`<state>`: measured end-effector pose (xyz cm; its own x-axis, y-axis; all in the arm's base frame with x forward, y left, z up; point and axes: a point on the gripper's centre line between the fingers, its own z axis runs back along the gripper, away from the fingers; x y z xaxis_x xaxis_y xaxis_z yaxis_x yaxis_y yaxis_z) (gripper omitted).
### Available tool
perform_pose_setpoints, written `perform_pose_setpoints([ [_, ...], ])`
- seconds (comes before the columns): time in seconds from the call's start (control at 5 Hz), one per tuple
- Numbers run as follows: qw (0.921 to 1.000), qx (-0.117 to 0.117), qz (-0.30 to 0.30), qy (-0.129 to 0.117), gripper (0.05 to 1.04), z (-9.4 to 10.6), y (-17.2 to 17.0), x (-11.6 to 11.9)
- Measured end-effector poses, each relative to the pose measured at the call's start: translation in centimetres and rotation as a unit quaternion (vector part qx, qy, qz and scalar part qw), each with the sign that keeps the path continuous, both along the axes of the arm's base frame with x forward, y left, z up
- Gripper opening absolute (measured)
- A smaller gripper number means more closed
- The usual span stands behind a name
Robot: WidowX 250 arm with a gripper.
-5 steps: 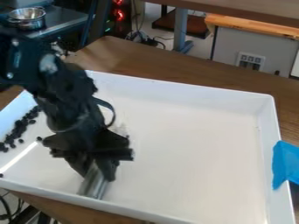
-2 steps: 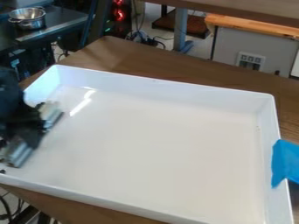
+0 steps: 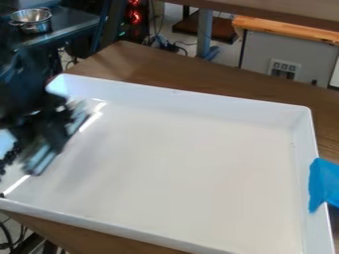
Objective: Sweep into pile
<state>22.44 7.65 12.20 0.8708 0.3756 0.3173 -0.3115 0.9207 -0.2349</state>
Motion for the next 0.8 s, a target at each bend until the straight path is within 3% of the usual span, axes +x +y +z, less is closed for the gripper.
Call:
perform_pose_setpoints([
  [0.2, 0.9998, -0.011, -0.013, -0.010, 0.375, 0.8, -4.8, 1.1],
  [0.4, 0.9996, 0.015, -0.020, -0.012, 0.375, -1.1, -8.5, 1.1],
  [0.6, 0.9985, 0.050, -0.015, -0.015, 0.375, -3.6, -8.4, 0.5],
  [0.8, 0.9957, 0.074, -0.018, -0.053, 0.375, -4.4, -7.9, 0.9],
])
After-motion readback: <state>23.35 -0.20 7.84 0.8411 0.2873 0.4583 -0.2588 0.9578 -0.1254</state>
